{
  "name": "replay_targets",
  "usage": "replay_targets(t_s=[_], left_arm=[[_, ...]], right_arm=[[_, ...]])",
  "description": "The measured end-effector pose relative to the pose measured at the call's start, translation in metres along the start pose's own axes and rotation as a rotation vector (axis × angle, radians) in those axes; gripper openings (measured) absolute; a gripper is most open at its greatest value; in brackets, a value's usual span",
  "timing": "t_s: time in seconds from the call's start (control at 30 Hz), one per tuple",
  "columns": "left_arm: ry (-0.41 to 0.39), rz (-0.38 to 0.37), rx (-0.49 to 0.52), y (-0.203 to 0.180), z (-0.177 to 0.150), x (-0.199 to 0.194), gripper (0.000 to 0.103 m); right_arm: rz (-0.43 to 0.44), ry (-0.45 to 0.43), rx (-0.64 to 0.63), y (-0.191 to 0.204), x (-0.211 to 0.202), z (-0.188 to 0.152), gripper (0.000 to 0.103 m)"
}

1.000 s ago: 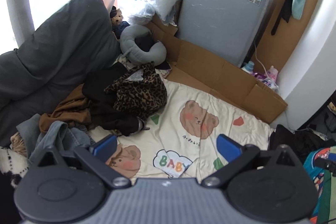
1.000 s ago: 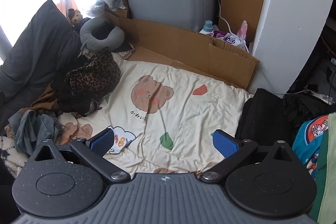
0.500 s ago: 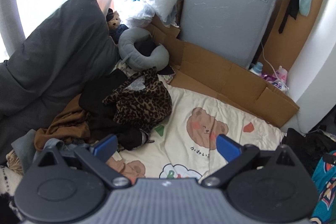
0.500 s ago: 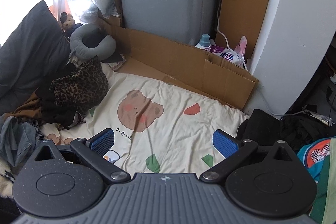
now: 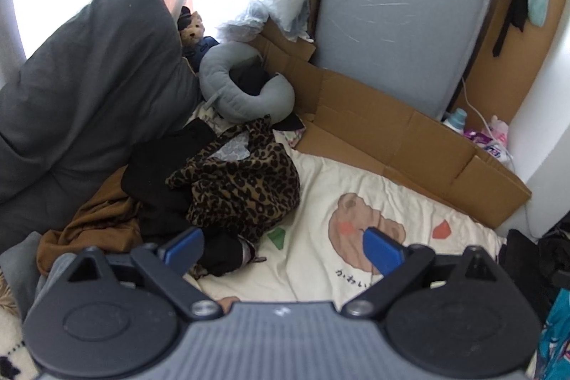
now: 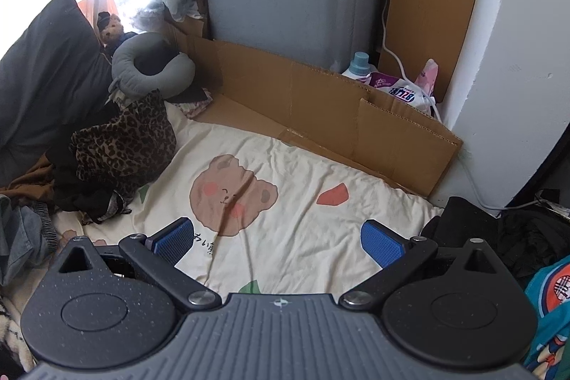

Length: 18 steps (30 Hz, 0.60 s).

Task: Fold clothes
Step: 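Move the left tool toward the leopard-print garment on the clothes pile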

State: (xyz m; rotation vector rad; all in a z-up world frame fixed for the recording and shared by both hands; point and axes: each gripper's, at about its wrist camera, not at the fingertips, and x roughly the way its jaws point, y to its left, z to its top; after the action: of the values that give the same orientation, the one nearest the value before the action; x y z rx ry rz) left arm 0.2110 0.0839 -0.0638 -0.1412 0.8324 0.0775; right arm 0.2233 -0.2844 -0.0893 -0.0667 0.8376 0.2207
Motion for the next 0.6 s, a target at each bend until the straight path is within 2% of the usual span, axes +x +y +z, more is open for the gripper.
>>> replay_targets(t_s=[0.37, 0.6], left_arm=[[0.016, 0.028, -0.004, 0.008, -0.003, 0.068, 0.098], [-0.022, 0.017, -0.021, 0.018, -0.007, 0.107, 0.098]], right_arm=[[0.014, 0.073, -0.007, -0.005, 0.082, -0.031, 0.103], [0.02, 0.053, 0.001, -0.016, 0.117, -0.055, 0.103]])
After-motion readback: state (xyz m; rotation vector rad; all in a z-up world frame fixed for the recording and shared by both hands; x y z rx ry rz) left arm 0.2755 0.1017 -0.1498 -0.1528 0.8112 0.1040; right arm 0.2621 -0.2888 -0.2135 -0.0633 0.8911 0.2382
